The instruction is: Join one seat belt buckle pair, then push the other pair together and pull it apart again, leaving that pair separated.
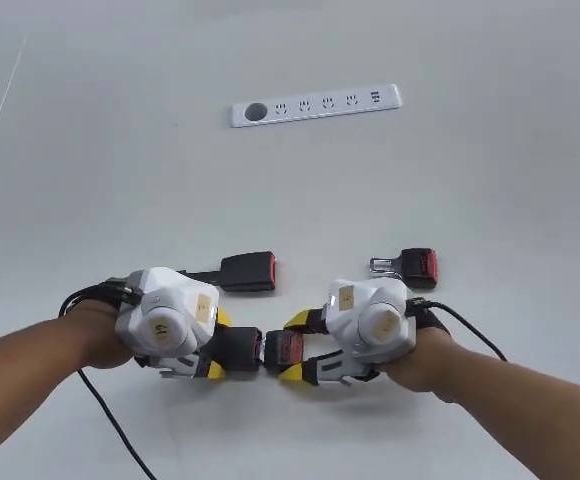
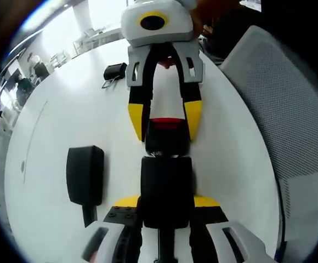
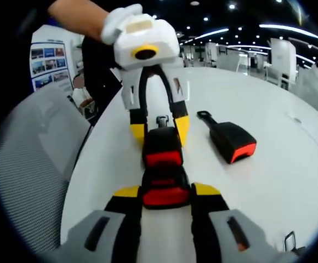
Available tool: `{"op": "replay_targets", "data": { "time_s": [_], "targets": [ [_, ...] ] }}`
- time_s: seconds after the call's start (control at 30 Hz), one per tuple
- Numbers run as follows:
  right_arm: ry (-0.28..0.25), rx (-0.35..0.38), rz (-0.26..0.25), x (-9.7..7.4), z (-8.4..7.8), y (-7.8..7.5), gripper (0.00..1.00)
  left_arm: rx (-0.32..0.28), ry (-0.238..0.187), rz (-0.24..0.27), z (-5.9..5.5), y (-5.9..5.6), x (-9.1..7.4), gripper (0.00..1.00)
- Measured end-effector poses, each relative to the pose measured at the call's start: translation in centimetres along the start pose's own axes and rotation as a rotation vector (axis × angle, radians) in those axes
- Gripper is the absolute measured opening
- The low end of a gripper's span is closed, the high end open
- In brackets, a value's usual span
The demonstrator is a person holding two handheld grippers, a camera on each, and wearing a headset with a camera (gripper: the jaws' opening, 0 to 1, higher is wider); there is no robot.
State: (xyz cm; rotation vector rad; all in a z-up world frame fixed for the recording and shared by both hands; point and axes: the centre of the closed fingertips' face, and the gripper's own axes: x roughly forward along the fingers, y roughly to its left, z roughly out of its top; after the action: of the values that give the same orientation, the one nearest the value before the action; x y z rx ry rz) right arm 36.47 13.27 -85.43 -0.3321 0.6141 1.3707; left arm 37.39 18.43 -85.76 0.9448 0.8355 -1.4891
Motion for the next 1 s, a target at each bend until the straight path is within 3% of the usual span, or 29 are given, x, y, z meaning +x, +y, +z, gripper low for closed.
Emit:
{"op": "replay_targets", "data": {
  "time_s": [0.63, 1.0],
  "targets": [
    [0.016, -0.015, -0.026, -0.21, -0.06, -0.12, 0.34, -0.012, -0.029, 0.002, -0.05, -0.17, 0.06, 0.34],
    [-0.009, -0.047, -0.041, -0.38, -0.09, 0.01, 0.33, -0.031, -0.103, 0.004, -0.14, -0.25, -0.16, 0.33]
  ]
}}
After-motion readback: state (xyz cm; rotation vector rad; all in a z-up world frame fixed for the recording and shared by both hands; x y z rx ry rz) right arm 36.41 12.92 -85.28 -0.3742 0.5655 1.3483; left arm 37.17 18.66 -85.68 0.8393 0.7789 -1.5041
